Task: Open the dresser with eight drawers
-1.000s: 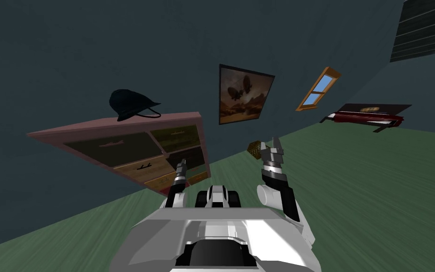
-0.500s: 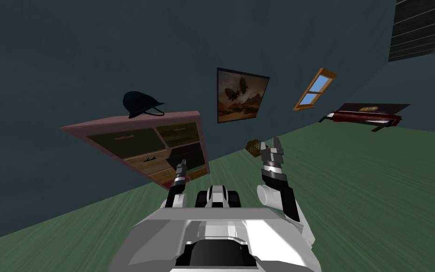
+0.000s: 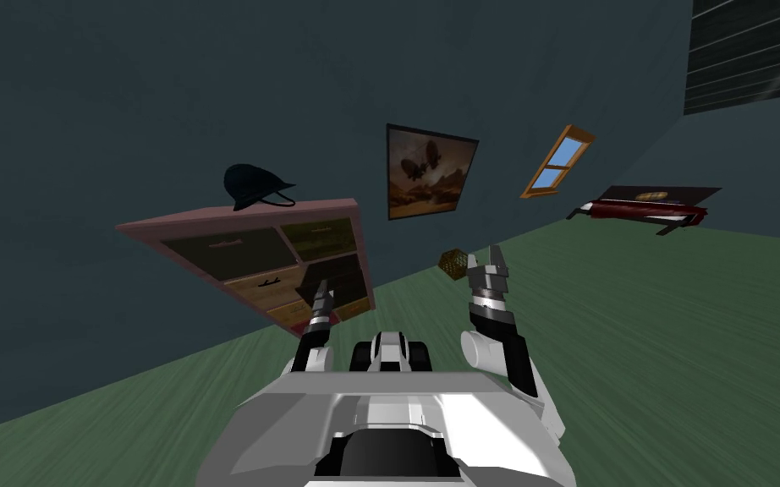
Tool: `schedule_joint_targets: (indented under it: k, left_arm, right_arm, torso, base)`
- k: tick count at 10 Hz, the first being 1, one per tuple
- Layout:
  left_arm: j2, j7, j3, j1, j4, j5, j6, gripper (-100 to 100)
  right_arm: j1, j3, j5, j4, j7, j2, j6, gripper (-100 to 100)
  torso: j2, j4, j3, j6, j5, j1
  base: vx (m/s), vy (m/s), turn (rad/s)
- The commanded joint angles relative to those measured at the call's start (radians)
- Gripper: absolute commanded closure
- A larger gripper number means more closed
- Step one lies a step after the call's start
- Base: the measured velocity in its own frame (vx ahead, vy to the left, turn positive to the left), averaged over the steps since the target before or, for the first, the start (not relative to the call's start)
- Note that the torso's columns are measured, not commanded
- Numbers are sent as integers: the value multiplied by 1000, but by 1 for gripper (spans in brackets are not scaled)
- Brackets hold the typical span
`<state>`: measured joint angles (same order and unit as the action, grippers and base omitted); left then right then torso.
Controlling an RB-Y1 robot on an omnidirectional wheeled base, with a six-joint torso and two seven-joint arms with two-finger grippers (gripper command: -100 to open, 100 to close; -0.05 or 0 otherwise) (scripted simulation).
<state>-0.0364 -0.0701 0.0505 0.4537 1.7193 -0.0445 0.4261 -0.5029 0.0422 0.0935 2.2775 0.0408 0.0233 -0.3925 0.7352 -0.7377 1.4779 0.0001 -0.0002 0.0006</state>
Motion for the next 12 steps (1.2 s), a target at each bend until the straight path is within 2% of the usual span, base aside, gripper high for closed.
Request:
schedule_joint_targets:
  k: [1,5,6,7,12]
  left_arm:
    - [-5,-4,-4,26,80,-1,-56,-100]
    - [-9,-6,-9,65,199,-3,-135,-100]
    - [-10,-6,-8,60,174,-2,-121,-100]
    - [-10,-6,-9,61,176,-2,-124,0]
    - [-10,-6,-9,62,174,-2,-125,0]
  right_arm:
    - [0,0,0,0,0,0,0,0]
    - [0,0,0,0,0,0,0,0]
    - [0,0,0,0,0,0,0,0]
    - [0,0,0,0,0,0,0,0]
    - [0,0,0,0,0,0,0,0]
  torso:
    - [4,-1,-2,0,0,-1]
    - [3,0,-2,0,0,-1]
    - [4,-2,-2,0,-1,-1]
    - [4,-1,-2,0,-1,-2]
    - [3,-1,-2,0,0,-1]
  base:
    - [8,8,-20]
    - [-3,-2,-21]
    - [0,0,0]
    - [0,0,0]
    - [0,0,0]
